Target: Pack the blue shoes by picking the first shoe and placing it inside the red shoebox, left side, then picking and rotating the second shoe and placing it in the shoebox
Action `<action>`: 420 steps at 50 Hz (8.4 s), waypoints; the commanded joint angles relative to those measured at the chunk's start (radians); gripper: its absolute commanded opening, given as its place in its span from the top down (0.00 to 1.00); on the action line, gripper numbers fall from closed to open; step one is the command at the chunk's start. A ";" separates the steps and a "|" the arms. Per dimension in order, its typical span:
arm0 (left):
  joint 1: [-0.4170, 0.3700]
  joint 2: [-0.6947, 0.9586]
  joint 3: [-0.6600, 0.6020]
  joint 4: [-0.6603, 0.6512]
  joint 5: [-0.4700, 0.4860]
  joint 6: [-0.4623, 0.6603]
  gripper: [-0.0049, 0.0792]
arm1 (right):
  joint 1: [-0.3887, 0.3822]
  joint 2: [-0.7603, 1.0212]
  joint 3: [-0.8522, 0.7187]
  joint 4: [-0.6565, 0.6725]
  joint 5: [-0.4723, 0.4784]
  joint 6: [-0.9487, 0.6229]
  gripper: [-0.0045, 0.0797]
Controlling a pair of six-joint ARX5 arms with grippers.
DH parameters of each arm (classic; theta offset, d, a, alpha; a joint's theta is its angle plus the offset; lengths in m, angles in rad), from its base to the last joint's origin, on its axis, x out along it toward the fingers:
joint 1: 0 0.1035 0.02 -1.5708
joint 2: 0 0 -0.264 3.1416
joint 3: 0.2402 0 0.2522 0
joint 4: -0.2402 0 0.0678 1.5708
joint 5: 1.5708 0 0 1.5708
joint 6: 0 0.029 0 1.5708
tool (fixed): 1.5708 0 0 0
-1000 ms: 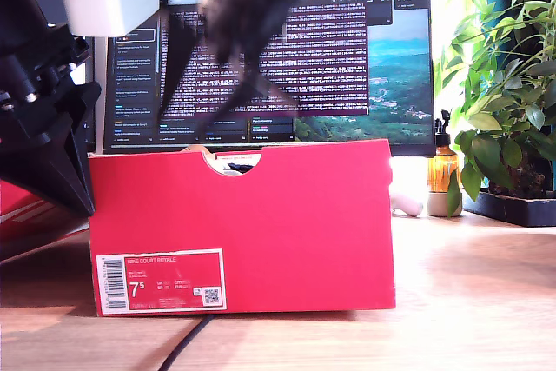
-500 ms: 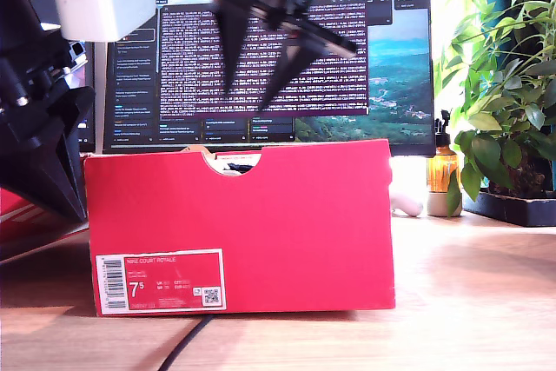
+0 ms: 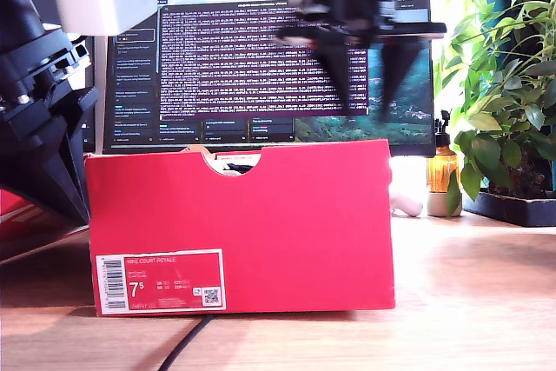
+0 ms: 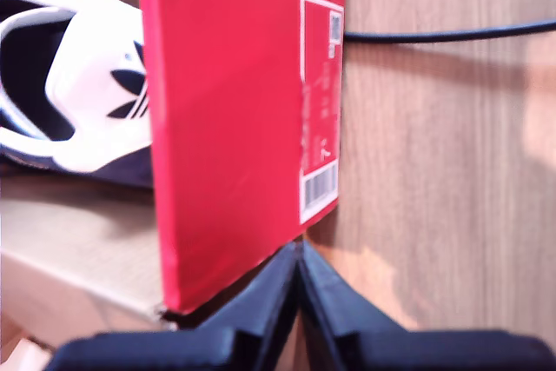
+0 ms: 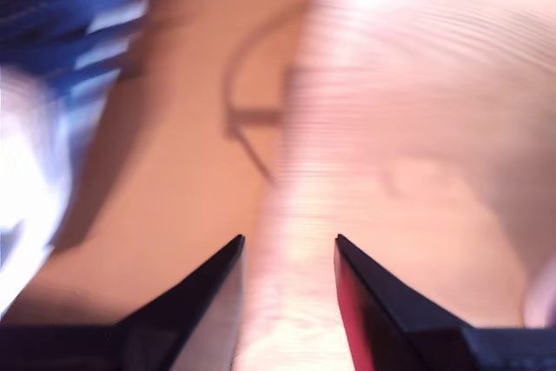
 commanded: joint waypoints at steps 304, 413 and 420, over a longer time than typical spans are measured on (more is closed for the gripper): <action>-0.003 0.003 0.004 0.009 0.134 -0.005 0.96 | -0.219 -0.090 -0.246 0.912 -0.710 -1.415 0.96; -0.002 0.003 0.004 0.008 0.131 -0.005 0.96 | -0.043 0.137 -0.246 0.766 -0.024 -1.588 0.46; -0.003 0.003 0.004 0.008 0.145 -0.005 0.96 | -0.027 0.127 -0.224 0.778 0.042 -1.588 0.46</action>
